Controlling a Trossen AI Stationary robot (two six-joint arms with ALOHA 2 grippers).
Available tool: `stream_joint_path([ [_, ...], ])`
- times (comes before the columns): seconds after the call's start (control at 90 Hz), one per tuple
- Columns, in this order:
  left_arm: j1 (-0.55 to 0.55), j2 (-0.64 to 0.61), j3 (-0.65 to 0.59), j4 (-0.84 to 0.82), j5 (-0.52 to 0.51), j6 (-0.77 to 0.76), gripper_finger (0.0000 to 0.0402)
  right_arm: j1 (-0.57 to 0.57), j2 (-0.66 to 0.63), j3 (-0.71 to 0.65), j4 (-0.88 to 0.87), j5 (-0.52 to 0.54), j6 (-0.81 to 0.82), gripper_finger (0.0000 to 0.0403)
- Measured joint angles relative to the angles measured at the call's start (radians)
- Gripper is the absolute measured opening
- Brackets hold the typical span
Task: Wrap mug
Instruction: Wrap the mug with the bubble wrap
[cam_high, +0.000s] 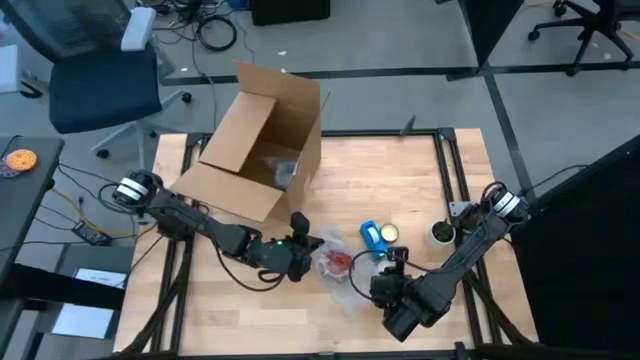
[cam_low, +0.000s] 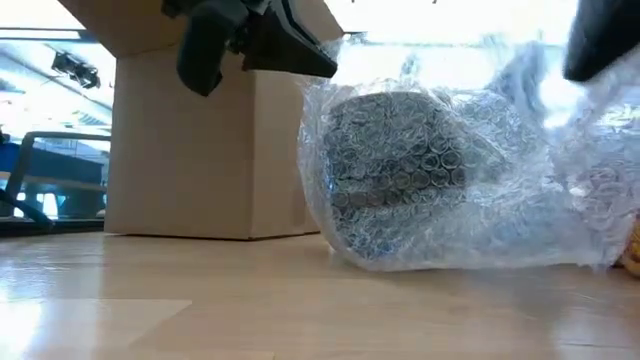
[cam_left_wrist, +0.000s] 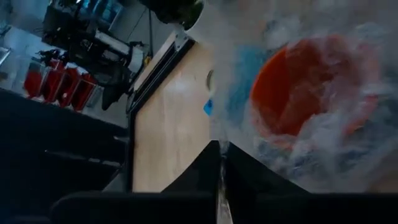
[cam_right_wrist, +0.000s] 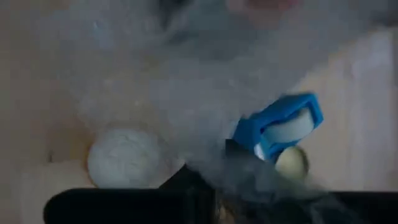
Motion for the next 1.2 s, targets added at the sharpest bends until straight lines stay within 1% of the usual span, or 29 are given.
stream_joint_path([
  [0.089, -0.016, 0.000, 0.000, 0.000, 0.048, 0.000, 0.0000, -0.013, 0.000, 0.044, 0.003, 0.040, -0.053, 0.0001],
  [0.178, -0.031, 0.000, 0.000, -0.001, 0.095, -0.014, 0.0000, -0.033, 0.000, 0.074, 0.031, 0.056, -0.112, 0.0000],
  [0.256, -0.042, 0.000, 0.000, 0.000, 0.134, -0.050, 0.0000, -0.051, 0.000, 0.086, 0.076, 0.055, -0.170, 0.0000],
  [0.444, -0.063, 0.000, 0.000, 0.003, 0.219, -0.061, 0.0000, -0.103, 0.000, 0.088, 0.217, 0.040, -0.307, 0.0000],
  [0.6, -0.065, 0.003, 0.000, 0.008, 0.301, -0.111, 0.0000, -0.142, 0.000, 0.088, 0.300, 0.040, -0.394, 0.0000],
  [0.733, -0.066, 0.034, 0.000, 0.010, 0.310, -0.111, 0.0000, -0.166, 0.000, 0.088, 0.360, 0.037, -0.454, 0.0000],
  [0.844, -0.063, 0.076, 0.000, 0.023, 0.308, -0.109, 0.0000, -0.181, 0.000, 0.088, 0.381, 0.037, -0.469, 0.0000],
  [1.022, -0.041, 0.137, 0.000, 0.119, 0.303, -0.107, 0.0000, -0.202, 0.000, 0.088, 0.385, 0.012, -0.469, 0.0000],
  [1.2, -0.015, 0.150, 0.001, 0.226, 0.292, -0.106, 0.0000, -0.209, 0.000, 0.088, 0.394, 0.009, -0.468, 0.0000],
])
